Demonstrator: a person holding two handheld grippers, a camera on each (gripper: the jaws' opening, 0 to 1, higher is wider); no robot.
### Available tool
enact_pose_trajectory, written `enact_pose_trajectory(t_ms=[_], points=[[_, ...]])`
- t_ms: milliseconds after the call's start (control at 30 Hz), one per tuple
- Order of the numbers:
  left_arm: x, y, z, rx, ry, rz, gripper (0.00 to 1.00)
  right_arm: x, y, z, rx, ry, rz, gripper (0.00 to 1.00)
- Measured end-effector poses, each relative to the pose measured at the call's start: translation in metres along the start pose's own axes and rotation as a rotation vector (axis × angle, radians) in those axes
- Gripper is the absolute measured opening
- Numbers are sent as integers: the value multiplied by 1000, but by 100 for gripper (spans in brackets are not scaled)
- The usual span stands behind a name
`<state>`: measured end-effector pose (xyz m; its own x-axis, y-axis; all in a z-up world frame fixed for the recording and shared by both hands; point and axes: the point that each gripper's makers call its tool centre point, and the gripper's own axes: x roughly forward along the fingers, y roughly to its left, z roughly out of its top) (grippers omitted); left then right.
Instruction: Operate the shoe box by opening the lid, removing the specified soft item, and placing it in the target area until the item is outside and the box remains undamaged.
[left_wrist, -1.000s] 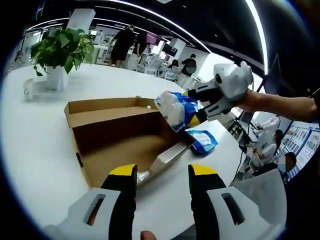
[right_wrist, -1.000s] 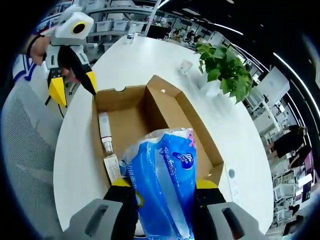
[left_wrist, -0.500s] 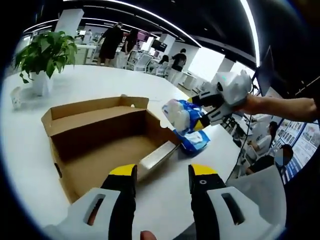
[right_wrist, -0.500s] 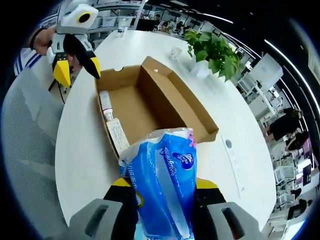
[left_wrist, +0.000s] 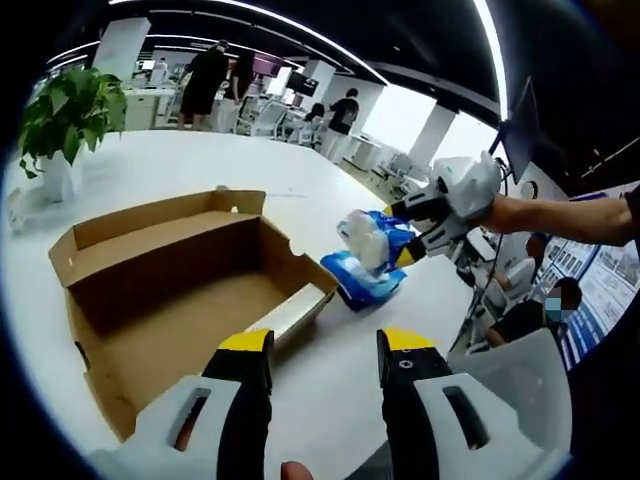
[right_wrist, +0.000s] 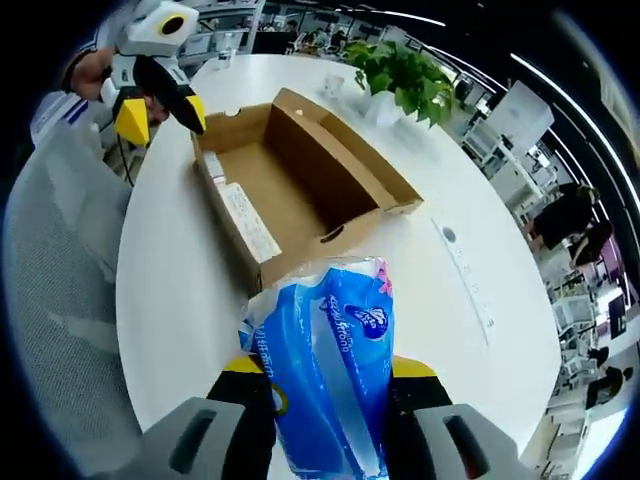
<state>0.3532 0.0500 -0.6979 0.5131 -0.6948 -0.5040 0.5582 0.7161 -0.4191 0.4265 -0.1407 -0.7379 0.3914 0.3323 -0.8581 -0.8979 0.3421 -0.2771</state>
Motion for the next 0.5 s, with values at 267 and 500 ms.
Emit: enact_pose_trajectory(t_ms=[267, 500], points=[[10, -12, 2, 20, 16, -15, 42, -9, -1, -33, 37, 22, -8, 38], [21, -19, 1, 30, 33, -27, 42, -14, 0, -64, 77, 47, -10, 38]])
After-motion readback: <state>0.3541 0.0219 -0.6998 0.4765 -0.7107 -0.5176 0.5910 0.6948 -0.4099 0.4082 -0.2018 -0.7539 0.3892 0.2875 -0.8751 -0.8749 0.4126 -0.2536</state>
